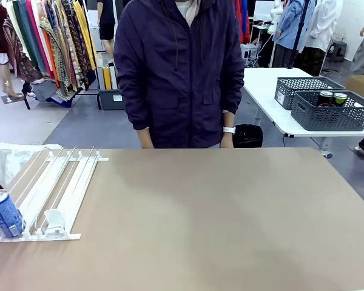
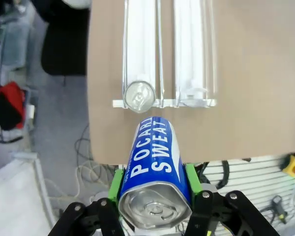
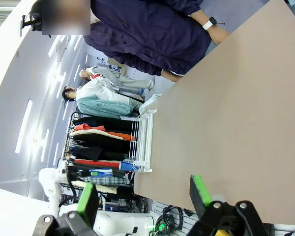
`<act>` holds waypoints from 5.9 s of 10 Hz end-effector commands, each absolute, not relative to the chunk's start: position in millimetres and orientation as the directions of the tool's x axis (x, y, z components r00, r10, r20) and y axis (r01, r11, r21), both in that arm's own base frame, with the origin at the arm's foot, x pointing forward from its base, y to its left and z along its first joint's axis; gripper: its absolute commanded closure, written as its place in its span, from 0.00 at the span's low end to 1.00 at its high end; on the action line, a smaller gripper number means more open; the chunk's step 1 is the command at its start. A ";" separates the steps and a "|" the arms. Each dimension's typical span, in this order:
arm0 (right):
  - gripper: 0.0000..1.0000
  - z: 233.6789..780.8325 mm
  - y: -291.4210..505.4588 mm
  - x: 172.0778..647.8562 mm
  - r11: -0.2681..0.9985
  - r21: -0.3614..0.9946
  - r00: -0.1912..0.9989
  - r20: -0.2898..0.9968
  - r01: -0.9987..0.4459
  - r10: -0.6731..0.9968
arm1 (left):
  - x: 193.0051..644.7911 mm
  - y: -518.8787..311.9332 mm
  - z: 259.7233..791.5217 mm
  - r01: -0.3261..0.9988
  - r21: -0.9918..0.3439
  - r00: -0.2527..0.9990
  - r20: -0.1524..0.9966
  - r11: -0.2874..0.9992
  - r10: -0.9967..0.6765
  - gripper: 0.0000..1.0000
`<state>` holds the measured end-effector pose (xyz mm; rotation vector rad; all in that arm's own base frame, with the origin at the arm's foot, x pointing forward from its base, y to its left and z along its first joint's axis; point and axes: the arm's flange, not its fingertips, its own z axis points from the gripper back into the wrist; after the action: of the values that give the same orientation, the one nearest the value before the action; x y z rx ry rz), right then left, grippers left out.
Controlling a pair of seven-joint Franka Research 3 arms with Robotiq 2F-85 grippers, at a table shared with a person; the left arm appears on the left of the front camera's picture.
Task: Retrieve and store the cans from the dispenser.
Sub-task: Pick up one can from the Automatic Can Dispenser and place it in the middle of the table.
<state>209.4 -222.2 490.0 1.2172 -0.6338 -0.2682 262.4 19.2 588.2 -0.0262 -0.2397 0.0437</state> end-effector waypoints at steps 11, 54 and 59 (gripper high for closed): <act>0.00 492.6 -223.6 210.6 0.337 0.926 0.790 0.334 -0.172 -0.514 | 247.2 59.4 643.0 -0.065 -0.083 0.939 0.331 0.994 0.089 1.00; 0.00 492.6 -223.6 210.6 0.337 0.926 0.790 0.334 -0.172 -0.514 | 299.7 111.0 549.4 0.300 -0.835 0.901 0.407 0.462 0.151 0.00; 0.00 492.6 -223.6 210.6 0.337 0.926 0.790 0.334 -0.172 -0.514 | 279.6 127.7 556.6 0.311 -0.821 0.886 0.433 0.479 0.165 0.00</act>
<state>209.1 -222.4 489.9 1.2163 -0.6340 -0.2687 280.6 127.7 556.4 -1.0699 -0.4879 -0.0803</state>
